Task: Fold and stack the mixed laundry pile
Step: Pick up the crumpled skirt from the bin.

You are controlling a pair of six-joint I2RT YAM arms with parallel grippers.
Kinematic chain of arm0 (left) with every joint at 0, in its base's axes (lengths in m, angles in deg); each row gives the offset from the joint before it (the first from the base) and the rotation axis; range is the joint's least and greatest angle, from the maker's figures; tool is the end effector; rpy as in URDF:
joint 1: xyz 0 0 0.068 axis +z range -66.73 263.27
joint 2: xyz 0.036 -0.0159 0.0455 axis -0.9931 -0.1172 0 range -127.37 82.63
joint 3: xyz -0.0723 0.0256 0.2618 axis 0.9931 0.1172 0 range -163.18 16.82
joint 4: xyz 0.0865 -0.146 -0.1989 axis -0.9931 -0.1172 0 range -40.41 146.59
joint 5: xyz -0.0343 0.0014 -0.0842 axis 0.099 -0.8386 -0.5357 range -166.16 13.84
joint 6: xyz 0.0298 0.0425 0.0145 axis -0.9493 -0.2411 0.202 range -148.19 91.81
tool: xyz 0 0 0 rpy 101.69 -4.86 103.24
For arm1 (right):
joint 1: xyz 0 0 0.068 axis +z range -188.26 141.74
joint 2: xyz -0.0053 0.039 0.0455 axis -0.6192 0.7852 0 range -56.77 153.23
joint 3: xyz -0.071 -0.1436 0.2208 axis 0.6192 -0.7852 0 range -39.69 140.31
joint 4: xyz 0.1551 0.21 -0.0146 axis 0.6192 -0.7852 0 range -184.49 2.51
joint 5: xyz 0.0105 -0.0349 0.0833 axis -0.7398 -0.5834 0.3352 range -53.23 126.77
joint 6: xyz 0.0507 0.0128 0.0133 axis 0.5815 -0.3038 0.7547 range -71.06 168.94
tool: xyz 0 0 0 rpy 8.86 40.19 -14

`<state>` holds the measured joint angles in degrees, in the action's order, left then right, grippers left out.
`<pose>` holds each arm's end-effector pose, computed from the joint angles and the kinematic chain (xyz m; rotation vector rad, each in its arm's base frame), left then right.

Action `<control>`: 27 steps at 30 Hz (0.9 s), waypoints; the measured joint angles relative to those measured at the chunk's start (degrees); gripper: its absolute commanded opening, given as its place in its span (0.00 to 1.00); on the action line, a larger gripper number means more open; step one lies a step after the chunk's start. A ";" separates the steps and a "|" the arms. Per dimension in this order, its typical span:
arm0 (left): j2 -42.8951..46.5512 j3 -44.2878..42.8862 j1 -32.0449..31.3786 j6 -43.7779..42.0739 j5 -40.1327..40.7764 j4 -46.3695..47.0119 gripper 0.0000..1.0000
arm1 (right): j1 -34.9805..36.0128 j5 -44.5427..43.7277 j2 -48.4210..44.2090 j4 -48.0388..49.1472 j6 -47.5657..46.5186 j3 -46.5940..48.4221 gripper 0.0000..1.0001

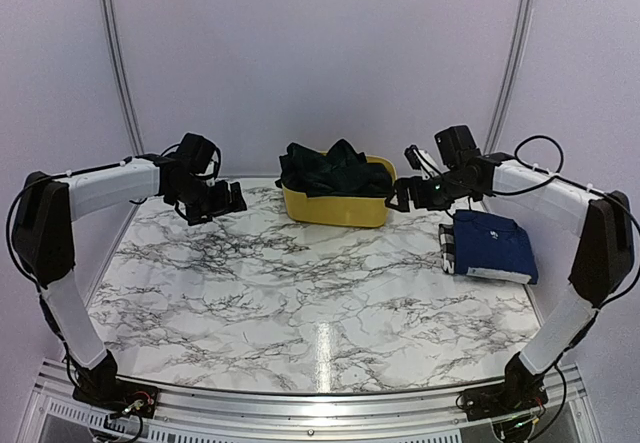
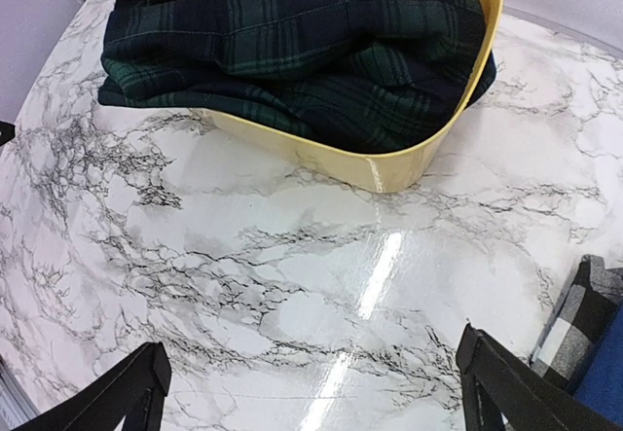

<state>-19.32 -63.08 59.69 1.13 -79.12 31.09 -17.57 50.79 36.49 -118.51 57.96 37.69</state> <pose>0.3643 -0.1610 0.2546 -0.0986 2.4553 -0.4819 0.3349 0.1357 0.2885 -0.3633 2.3977 0.5333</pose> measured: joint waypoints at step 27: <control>4.50 0.09 0.13 -1.31 1.55 1.68 0.99 | -0.15 0.02 22.34 -4.09 -1.36 38.27 0.98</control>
<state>-14.82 -62.99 59.83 -0.18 -77.57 32.77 -17.72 50.81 58.82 -122.60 56.60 75.96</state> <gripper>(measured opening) 0.989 0.985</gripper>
